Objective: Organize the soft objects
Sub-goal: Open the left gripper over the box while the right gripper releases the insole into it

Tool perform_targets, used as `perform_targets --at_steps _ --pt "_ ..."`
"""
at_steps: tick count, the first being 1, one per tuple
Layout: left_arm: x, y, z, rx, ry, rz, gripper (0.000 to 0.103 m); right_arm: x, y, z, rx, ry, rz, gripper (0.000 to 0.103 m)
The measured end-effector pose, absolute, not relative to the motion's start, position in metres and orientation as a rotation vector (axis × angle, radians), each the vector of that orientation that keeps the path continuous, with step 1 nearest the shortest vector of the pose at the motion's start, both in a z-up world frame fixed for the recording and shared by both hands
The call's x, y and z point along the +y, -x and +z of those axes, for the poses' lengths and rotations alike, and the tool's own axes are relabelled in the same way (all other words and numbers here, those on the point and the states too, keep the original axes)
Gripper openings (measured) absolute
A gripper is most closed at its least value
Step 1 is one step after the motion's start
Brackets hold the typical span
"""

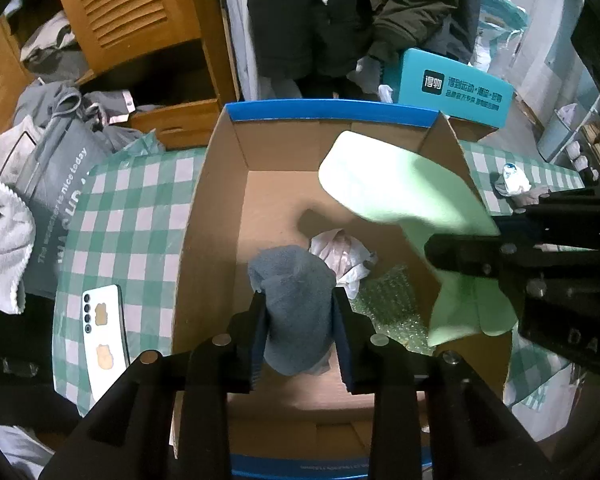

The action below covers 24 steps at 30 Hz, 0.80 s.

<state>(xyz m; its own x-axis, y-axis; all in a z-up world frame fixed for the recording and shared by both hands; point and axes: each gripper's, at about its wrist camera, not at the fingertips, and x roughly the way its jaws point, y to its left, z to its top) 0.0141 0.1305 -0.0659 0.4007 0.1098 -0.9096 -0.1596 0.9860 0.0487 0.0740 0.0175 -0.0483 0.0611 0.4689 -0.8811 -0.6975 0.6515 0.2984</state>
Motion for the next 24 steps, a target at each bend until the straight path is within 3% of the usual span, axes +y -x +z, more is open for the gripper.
perform_targets --at_steps 4,8,16,19,24 --pt "0.131 -0.013 -0.064 1.138 0.039 0.180 0.048 0.014 -0.075 -0.047 1.209 0.232 0.879 0.037" --pt "0.128 -0.012 -0.060 1.120 0.034 0.171 0.056 0.008 -0.078 -0.045 1.204 0.215 0.861 0.042" --pt "0.113 -0.014 -0.061 1.123 0.007 0.136 0.057 -0.010 -0.082 -0.038 1.181 0.206 0.831 0.052" --pt "0.107 -0.014 -0.060 1.119 0.001 0.124 0.062 -0.018 -0.082 -0.038 1.173 0.211 0.813 0.058" --pt "0.095 -0.017 -0.059 1.118 -0.021 0.107 0.063 -0.034 -0.083 -0.040 1.166 0.229 0.782 0.060"
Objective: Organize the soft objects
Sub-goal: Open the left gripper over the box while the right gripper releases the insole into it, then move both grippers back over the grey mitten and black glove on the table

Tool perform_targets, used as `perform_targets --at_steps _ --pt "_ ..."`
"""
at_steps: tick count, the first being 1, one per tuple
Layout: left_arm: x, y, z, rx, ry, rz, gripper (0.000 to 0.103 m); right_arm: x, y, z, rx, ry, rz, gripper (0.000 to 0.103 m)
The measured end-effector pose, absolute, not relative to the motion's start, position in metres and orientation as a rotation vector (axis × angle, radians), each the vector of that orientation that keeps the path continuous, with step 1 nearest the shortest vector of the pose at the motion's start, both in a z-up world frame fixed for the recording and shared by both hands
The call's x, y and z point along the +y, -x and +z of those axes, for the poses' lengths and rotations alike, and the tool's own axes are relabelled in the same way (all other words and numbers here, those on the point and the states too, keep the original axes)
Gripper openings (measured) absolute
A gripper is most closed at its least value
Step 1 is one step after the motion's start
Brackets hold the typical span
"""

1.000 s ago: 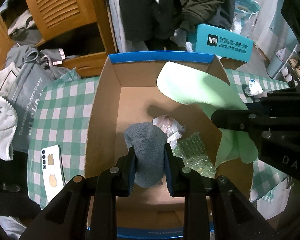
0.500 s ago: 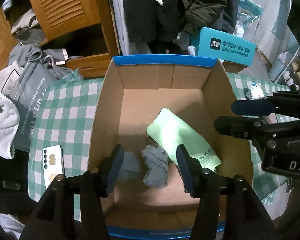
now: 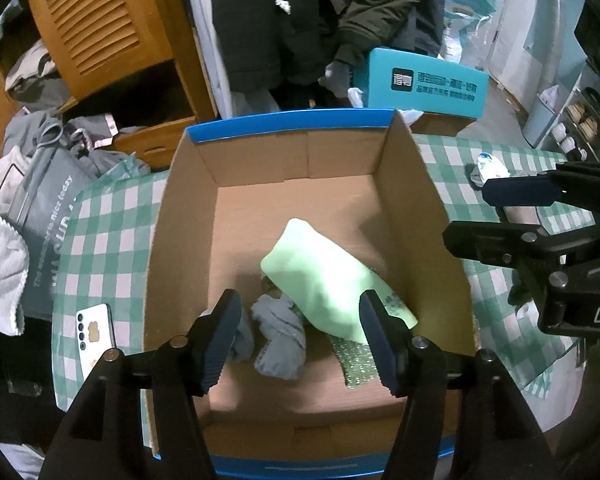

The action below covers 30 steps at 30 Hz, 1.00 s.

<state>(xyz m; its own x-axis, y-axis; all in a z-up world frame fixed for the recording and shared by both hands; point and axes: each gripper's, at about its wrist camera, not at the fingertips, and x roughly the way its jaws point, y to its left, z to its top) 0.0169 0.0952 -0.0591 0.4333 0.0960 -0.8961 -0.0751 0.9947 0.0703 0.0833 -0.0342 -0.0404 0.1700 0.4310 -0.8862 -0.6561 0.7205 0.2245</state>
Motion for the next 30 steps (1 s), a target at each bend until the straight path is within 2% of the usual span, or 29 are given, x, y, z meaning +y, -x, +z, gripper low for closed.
perform_targets --at_steps 30 --pt "-0.011 -0.037 -0.061 1.142 -0.168 -0.039 0.065 -0.179 -0.102 -0.067 1.201 0.105 0.573 0.061"
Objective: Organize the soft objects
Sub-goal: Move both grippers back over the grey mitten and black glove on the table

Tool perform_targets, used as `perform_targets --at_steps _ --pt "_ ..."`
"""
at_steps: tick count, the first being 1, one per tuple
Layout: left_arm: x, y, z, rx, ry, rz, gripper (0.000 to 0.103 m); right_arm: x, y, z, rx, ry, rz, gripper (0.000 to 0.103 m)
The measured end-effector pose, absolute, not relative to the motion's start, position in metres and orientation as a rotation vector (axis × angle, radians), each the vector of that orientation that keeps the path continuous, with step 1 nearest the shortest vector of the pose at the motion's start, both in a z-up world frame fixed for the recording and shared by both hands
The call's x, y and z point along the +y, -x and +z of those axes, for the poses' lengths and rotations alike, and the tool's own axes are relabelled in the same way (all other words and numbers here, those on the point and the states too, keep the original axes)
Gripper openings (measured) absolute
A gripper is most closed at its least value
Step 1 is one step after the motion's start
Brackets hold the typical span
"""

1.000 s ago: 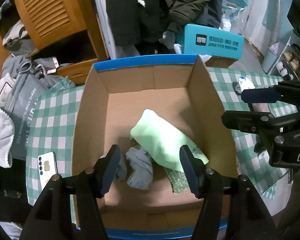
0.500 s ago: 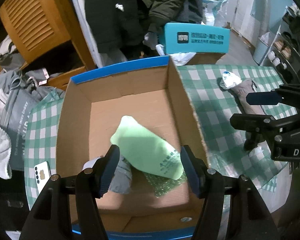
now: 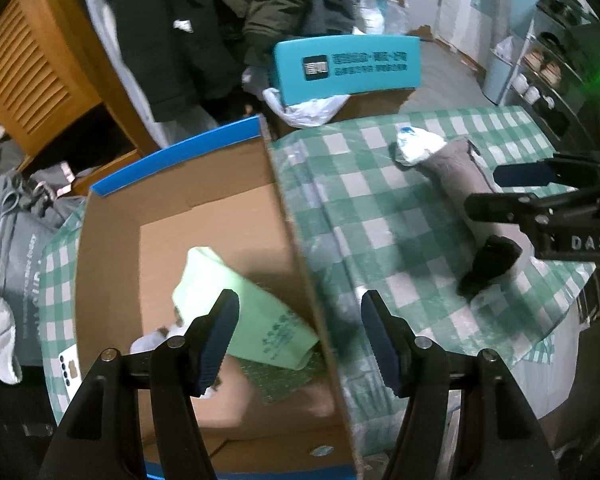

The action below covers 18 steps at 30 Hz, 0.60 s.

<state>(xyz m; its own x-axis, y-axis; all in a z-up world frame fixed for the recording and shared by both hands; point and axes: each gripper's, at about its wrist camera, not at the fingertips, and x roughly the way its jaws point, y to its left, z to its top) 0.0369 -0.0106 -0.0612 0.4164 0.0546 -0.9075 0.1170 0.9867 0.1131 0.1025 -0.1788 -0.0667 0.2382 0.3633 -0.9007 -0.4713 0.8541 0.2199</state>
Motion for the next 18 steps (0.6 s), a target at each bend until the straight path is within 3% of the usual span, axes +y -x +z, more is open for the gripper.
perform_targets --at_steps 18 --pt "-0.084 -0.056 -0.086 1.208 -0.212 -0.152 0.065 -0.260 -0.112 -0.102 1.261 0.045 0.440 0.061"
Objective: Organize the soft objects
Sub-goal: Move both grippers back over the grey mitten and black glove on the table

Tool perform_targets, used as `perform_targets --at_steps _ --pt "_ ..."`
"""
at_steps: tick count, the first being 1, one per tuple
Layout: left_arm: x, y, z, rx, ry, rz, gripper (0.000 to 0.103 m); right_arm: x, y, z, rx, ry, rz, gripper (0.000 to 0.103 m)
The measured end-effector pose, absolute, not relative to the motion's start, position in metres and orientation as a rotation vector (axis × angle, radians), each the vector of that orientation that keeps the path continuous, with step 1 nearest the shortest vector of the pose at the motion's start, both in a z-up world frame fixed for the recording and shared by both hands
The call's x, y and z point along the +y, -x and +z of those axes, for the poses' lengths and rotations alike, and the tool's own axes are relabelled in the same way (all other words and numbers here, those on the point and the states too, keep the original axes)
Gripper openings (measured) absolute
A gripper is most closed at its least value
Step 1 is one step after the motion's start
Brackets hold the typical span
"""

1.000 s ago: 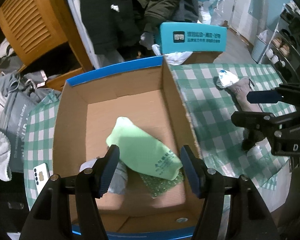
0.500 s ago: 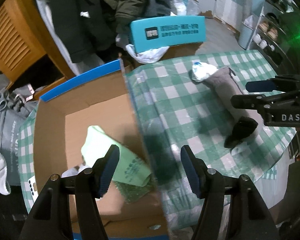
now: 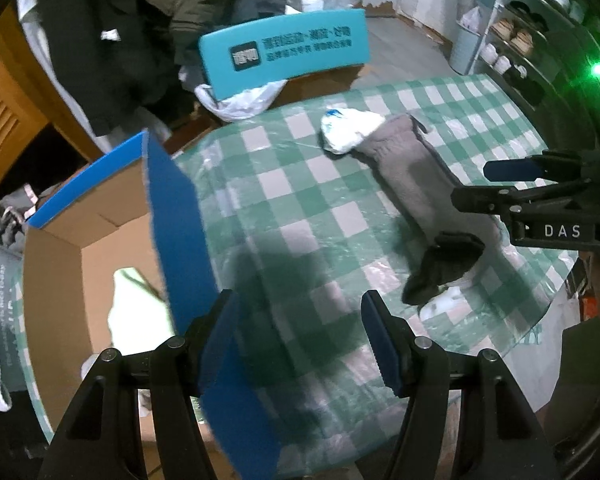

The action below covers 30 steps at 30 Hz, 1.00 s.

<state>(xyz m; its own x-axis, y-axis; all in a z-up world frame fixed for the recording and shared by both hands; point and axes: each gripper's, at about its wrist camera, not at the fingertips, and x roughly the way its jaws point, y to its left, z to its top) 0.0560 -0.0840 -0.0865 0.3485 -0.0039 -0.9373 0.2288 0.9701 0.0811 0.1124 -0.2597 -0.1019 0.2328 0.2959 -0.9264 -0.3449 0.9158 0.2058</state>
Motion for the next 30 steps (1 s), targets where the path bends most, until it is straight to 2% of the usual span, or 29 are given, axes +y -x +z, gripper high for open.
perform_targets --at_steps 27,30 --pt "-0.144 -0.079 -0.136 1.278 -0.284 -0.265 0.065 -0.307 -0.106 -0.168 1.444 0.097 0.318 0.061" --pt "-0.143 -0.079 -0.137 1.282 -0.291 -0.260 0.068 -0.299 -0.105 -0.170 1.447 0.111 0.331 0.061"
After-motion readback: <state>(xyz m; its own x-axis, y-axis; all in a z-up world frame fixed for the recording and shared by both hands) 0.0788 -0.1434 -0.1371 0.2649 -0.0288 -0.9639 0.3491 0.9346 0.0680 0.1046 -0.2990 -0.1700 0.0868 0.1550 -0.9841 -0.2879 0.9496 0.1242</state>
